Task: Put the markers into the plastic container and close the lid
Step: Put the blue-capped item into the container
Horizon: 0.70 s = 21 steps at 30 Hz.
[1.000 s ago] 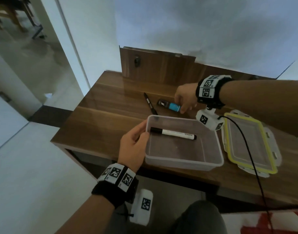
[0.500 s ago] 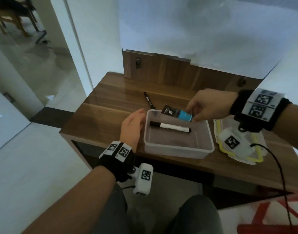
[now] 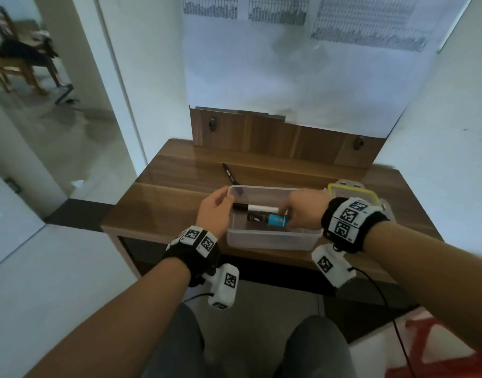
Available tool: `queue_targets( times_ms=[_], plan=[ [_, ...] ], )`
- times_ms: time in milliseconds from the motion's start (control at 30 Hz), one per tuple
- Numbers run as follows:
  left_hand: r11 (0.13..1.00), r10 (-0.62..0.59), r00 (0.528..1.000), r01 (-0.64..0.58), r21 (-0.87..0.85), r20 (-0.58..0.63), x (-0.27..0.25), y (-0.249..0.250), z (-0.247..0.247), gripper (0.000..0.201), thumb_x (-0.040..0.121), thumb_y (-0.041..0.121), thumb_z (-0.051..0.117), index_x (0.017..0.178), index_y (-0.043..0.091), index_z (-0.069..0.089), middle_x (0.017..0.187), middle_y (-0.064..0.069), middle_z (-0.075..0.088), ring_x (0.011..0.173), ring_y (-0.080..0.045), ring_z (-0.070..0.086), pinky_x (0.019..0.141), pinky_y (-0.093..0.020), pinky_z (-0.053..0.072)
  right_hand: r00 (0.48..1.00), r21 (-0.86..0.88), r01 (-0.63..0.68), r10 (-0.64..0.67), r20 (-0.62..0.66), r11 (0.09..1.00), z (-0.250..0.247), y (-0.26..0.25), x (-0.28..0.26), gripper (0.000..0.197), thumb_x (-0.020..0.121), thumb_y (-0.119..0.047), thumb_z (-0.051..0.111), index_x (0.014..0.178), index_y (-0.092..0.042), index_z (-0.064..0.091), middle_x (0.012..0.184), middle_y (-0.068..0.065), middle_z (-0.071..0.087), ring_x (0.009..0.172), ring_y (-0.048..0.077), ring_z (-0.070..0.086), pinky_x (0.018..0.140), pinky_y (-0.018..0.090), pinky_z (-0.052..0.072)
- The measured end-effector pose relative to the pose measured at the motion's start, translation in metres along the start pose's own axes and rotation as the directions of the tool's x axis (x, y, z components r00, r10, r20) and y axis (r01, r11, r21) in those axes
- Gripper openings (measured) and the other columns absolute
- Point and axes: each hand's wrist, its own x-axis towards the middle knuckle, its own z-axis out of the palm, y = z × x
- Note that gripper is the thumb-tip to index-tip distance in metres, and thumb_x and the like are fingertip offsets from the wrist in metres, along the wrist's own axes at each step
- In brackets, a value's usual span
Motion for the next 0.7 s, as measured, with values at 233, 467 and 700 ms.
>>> queue_targets(
  times_ms=[233, 467, 700],
  plan=[
    [0.997, -0.019, 0.998, 0.023, 0.067, -0.062, 0.01, -0.001, 0.005, 0.029, 0.095, 0.028, 0.059, 0.119, 0.015, 0.069, 0.107, -0.003, 0.07, 0.097, -0.018, 0.065, 0.086, -0.031, 0.05, 0.786, 0.583, -0.013, 0.369, -0.497, 0.812, 0.037, 0.02, -0.027, 0.044, 0.087, -0.031, 0.064, 0.13, -0.024, 0.058, 0.128, 0.003, 0.057, 0.112, 0.021, 0.056, 0.099, 0.037, 0.045],
    [0.982, 0.013, 0.999, -0.003, 0.191, -0.051, 0.02, 0.008, 0.035, 0.029, 0.096, 0.027, 0.059, 0.118, 0.012, 0.069, 0.112, -0.004, 0.071, 0.095, -0.018, 0.061, 0.086, -0.03, 0.047, 0.784, 0.956, 0.094, 0.571, -0.243, 0.277, 0.075, 0.022, -0.021, 0.07, 0.093, -0.014, 0.059, 0.154, -0.016, 0.024, 0.157, 0.004, 0.033, 0.144, 0.024, 0.031, 0.114, 0.035, 0.029],
    [0.97, -0.081, 0.996, 0.088, 0.226, -0.038, 0.072, 0.011, 0.031, 0.034, 0.085, 0.043, 0.055, 0.092, 0.017, 0.075, 0.097, -0.008, 0.074, 0.095, -0.031, 0.069, 0.095, -0.047, 0.054, 0.757, 0.94, 0.266, 0.649, -0.067, -0.214, 0.084, 0.027, -0.004, 0.063, 0.09, -0.028, 0.057, 0.15, -0.025, 0.037, 0.152, -0.002, 0.043, 0.137, 0.022, 0.043, 0.113, 0.044, 0.035]
  ],
)
